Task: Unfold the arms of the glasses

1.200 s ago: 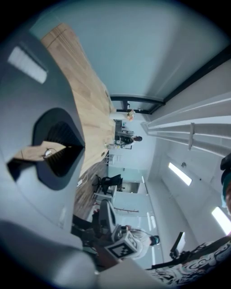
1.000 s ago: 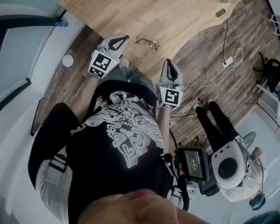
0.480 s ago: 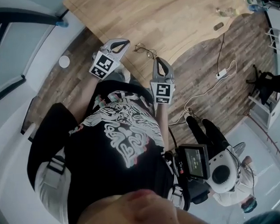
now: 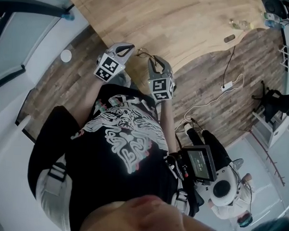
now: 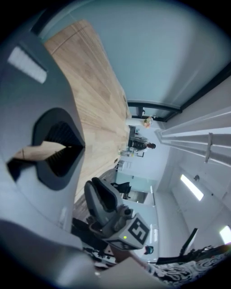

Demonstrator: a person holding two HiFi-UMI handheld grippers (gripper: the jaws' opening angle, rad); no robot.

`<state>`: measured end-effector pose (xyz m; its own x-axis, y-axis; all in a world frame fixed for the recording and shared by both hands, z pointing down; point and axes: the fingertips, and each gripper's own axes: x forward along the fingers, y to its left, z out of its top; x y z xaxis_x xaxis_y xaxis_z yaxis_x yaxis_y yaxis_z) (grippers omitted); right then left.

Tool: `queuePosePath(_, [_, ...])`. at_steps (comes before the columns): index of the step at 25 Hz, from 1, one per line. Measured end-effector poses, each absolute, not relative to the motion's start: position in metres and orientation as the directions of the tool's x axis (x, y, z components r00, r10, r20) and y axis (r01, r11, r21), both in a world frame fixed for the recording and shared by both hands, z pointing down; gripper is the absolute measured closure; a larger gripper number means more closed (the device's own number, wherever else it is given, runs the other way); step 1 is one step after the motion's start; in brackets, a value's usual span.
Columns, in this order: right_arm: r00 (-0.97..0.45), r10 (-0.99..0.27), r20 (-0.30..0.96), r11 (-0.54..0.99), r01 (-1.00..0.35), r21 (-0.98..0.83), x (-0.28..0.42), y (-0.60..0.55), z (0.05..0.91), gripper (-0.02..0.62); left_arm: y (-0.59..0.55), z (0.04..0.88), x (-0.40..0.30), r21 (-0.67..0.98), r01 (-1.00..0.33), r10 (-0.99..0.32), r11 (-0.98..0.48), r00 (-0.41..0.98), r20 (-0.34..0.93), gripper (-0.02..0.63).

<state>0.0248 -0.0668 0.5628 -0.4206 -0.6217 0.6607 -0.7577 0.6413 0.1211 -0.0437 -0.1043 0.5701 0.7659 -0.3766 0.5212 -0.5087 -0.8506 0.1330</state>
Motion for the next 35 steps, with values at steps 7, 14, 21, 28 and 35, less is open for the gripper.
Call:
queuePosePath(7, [-0.463,-0.502,0.731,0.744,-0.661,0.092,0.019,-0.078,0.598,0.528,-0.109,0.589,-0.033,0.149,-0.526,-0.367,-0.837,0.742,0.561,0.617])
queuePosePath(14, [-0.476,-0.372,0.797,0.86,-0.501,0.101,0.003,-0.08,0.626,0.528,-0.114,0.609,-0.04,0.158,-0.57,-0.385,-0.806,0.709,0.591,0.617])
queuePosePath(21, [-0.465,-0.264,0.845,0.927,-0.364,0.089,-0.004,-0.074,0.647,0.528,-0.116,0.616,-0.043,0.144,-0.602,-0.404,-0.785,0.674,0.618,0.617])
queuePosePath(28, [-0.439,-0.219,0.872,0.962,-0.249,0.116,-0.019,-0.079,0.656,0.528,-0.118,0.625,-0.052,0.176,-0.637,-0.416,-0.751,0.662,0.623,0.617])
queuePosePath(35, [-0.409,-0.106,0.906,0.994,-0.053,0.092,-0.036,-0.068,0.659,0.526,-0.12,0.629,-0.059,0.145,-0.637,-0.418,-0.758,0.643,0.642,0.617])
